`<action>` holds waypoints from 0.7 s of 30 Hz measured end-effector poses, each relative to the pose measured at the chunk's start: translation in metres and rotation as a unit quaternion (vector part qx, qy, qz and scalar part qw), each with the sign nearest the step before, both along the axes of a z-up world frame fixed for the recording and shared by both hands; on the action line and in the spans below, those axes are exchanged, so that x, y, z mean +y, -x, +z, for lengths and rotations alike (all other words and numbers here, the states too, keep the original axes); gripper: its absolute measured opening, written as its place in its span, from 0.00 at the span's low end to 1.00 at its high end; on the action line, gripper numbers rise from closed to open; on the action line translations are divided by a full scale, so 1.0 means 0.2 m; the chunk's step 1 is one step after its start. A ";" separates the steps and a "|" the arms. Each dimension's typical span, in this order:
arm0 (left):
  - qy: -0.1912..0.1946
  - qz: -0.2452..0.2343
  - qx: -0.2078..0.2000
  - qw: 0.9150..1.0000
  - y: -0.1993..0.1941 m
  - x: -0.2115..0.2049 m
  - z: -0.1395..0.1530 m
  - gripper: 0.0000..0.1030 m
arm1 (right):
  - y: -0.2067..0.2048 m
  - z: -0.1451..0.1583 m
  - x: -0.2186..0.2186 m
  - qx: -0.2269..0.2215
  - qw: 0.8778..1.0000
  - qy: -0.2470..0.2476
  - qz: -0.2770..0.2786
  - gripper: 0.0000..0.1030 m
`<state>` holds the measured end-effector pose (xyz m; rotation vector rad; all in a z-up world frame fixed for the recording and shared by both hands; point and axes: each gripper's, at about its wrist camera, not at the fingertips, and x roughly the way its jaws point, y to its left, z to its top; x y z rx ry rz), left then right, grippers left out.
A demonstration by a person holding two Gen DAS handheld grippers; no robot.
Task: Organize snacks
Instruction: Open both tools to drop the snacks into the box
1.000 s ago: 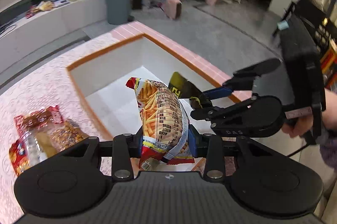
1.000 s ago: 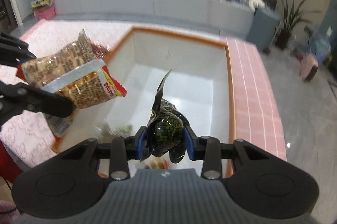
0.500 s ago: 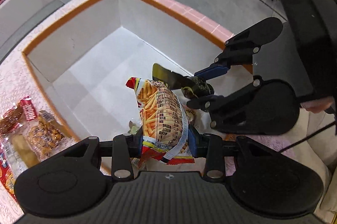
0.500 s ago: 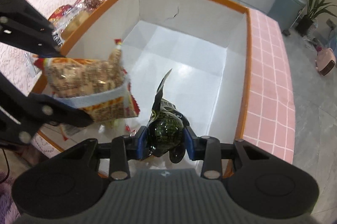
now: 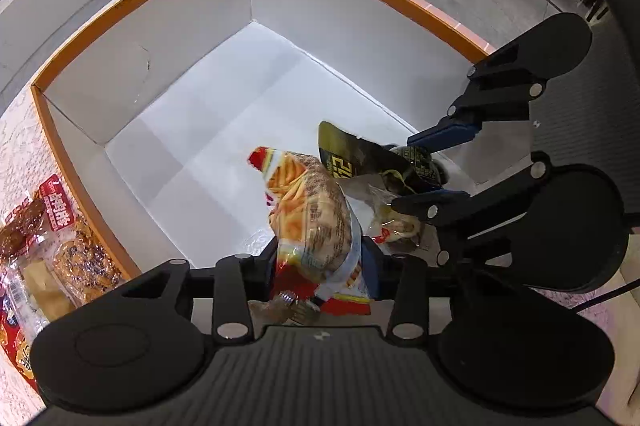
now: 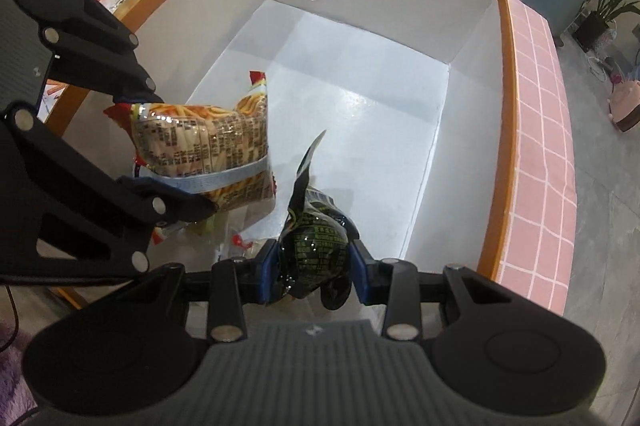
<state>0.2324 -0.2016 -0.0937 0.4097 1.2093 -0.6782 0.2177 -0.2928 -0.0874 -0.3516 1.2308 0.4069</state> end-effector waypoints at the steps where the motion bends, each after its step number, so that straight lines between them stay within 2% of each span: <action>1: 0.000 -0.001 0.000 1.000 0.00 0.00 0.00 0.49 | 0.00 0.00 0.01 0.000 1.000 0.001 0.001 0.35; 8: 0.004 -0.004 -0.011 1.000 0.04 0.01 0.05 0.55 | 0.02 0.00 0.03 -0.001 1.000 0.013 0.002 0.38; 13: 0.007 0.000 -0.030 1.000 0.08 0.05 0.13 0.66 | 0.04 0.03 0.03 -0.005 1.000 0.016 -0.002 0.43; 17: 0.026 0.006 -0.034 0.999 0.11 0.09 0.19 0.71 | 0.05 0.07 0.04 -0.018 0.999 0.027 -0.018 0.65; 21: 0.035 0.007 -0.051 0.998 0.15 0.12 0.25 0.72 | 0.06 0.11 0.04 -0.020 0.999 0.019 -0.027 0.66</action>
